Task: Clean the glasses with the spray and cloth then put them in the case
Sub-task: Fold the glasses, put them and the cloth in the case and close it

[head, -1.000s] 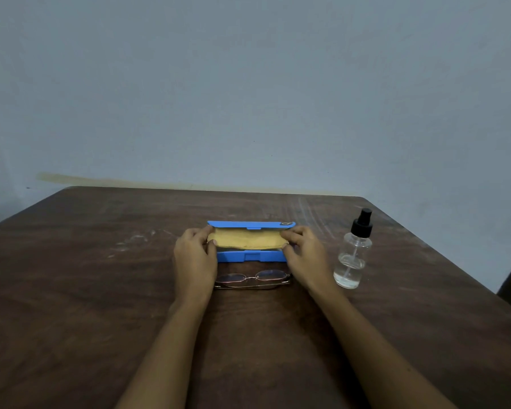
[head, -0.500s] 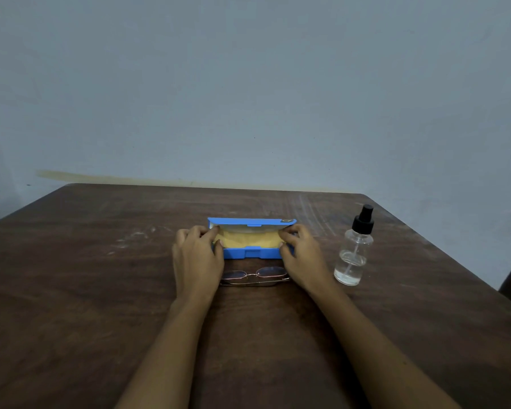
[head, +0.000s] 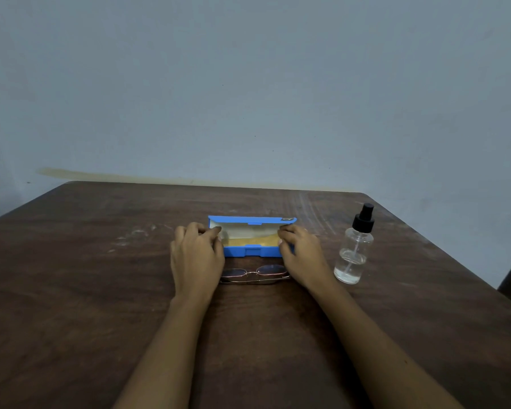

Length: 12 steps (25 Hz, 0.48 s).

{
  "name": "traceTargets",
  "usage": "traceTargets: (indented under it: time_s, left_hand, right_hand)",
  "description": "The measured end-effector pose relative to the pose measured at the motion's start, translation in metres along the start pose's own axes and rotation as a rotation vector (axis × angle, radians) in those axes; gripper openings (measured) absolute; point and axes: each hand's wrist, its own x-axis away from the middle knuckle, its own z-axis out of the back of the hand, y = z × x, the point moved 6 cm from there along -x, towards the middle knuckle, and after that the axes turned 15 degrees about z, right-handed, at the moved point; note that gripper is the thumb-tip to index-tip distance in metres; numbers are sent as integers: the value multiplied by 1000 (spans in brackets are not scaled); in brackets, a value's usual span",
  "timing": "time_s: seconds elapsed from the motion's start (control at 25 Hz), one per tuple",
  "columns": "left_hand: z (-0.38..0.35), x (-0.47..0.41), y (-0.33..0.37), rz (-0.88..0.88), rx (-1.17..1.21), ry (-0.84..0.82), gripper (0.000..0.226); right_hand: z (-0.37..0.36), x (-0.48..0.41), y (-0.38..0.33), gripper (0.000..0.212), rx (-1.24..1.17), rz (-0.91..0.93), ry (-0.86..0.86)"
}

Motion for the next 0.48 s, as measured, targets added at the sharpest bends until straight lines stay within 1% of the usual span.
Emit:
traceTargets:
  time_s: [0.16, 0.28, 0.36, 0.48]
  left_hand:
    - [3, 0, -2, 26, 17, 20, 24]
    - [1, 1, -4, 52, -3, 21, 23]
    - [-2, 2, -5, 68, -13, -3, 30]
    - [-5, 2, -5, 75, -43, -38, 43]
  right_hand:
    - [3, 1, -3, 33, -54, -2, 63]
    - [10, 4, -1, 33, -36, -36, 133]
    - [9, 5, 1, 36, -11, -76, 92]
    - [-4, 7, 7, 45, -26, -117, -38]
